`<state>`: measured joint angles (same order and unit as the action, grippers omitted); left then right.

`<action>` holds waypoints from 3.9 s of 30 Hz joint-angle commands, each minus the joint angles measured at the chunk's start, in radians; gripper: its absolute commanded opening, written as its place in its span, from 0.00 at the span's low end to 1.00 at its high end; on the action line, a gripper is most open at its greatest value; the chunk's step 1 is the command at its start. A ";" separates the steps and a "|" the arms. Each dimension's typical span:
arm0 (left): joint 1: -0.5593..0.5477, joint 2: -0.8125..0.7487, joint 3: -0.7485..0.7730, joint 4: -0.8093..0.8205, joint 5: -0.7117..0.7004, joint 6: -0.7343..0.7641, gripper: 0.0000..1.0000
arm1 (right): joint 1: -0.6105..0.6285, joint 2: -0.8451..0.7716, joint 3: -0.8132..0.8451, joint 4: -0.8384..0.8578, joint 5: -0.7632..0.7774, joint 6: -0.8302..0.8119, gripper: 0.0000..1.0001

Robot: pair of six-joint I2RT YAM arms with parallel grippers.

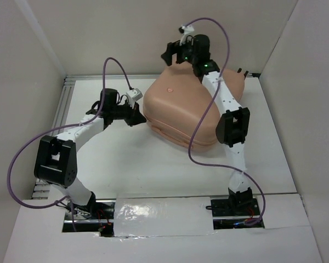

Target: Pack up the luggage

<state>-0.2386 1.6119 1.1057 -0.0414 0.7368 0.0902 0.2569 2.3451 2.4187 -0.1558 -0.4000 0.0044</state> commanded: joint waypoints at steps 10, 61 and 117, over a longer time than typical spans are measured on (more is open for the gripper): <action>0.110 0.037 0.080 0.006 0.093 0.097 0.00 | 0.061 -0.016 -0.050 -0.018 -0.025 -0.096 0.99; 0.182 -0.081 -0.184 0.379 -0.154 -0.132 0.00 | 0.355 -0.067 -0.518 0.053 0.578 -0.189 0.92; -0.005 -0.084 -0.300 0.443 -0.243 -0.257 0.00 | 0.629 -0.838 -1.204 -0.189 0.429 -0.046 0.90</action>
<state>-0.2394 1.5291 0.7891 0.4110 0.5323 -0.1646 0.8257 1.4647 1.2026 -0.4080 -0.0929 -0.0811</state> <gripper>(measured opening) 0.124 0.902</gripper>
